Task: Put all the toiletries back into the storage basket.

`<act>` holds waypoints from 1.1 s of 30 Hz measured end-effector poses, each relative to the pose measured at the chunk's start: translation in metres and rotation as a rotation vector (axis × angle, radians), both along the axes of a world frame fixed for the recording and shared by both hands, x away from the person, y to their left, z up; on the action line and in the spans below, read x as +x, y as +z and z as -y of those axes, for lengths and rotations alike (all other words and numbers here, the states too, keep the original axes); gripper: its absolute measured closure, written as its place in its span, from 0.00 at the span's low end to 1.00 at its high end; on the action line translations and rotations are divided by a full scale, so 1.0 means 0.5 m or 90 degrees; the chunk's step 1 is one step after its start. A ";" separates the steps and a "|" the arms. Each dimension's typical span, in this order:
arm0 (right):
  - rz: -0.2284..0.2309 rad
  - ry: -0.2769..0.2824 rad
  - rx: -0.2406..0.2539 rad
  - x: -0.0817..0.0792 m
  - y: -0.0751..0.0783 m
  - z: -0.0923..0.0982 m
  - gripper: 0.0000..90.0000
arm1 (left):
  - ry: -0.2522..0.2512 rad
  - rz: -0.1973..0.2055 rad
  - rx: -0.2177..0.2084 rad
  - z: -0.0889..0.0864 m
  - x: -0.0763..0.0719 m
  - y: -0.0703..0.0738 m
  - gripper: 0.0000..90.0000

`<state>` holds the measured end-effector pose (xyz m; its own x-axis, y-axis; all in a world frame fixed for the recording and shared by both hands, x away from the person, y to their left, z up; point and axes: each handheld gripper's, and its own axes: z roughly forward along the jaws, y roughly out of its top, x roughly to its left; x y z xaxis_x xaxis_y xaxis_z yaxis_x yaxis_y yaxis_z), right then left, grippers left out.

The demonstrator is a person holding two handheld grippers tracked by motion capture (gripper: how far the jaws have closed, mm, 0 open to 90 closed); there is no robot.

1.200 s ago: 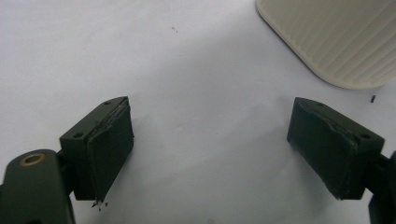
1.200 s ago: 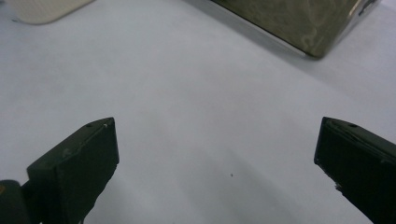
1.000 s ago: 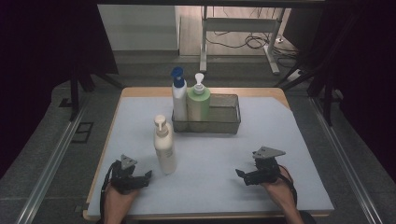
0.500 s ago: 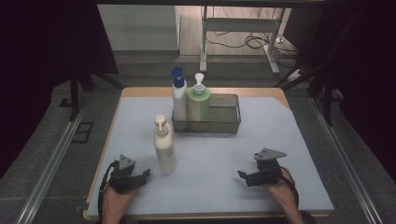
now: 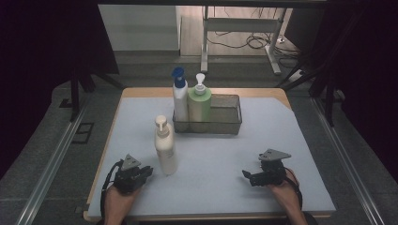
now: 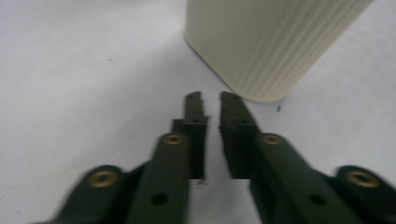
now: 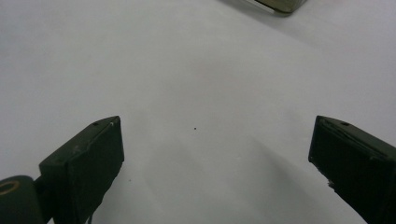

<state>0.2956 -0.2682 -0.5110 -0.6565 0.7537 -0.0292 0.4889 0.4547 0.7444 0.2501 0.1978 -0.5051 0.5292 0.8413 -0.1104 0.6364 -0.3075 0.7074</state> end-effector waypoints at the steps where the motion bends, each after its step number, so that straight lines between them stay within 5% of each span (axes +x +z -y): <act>1: -0.001 -0.001 0.000 0.000 -0.001 0.000 0.04 | 0.000 -0.001 0.000 0.003 0.002 0.001 0.99; 14: -0.004 -0.005 0.001 0.002 -0.002 0.001 0.04 | -0.016 0.000 -0.001 0.027 0.037 -0.006 1.00; 17: -0.004 -0.005 0.001 0.002 -0.002 0.002 0.04 | -0.022 -0.005 -0.015 0.030 0.039 -0.007 1.00; 33: -0.005 -0.003 -0.003 0.003 -0.003 0.000 0.04 | -0.048 -0.004 -0.003 0.069 0.037 -0.001 1.00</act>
<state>0.2971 -0.2681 -0.5126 -0.6536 0.7564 -0.0274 0.4965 0.4558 0.7388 0.2685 0.1631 -0.5056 0.5907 0.7983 -0.1177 0.6159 -0.3518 0.7049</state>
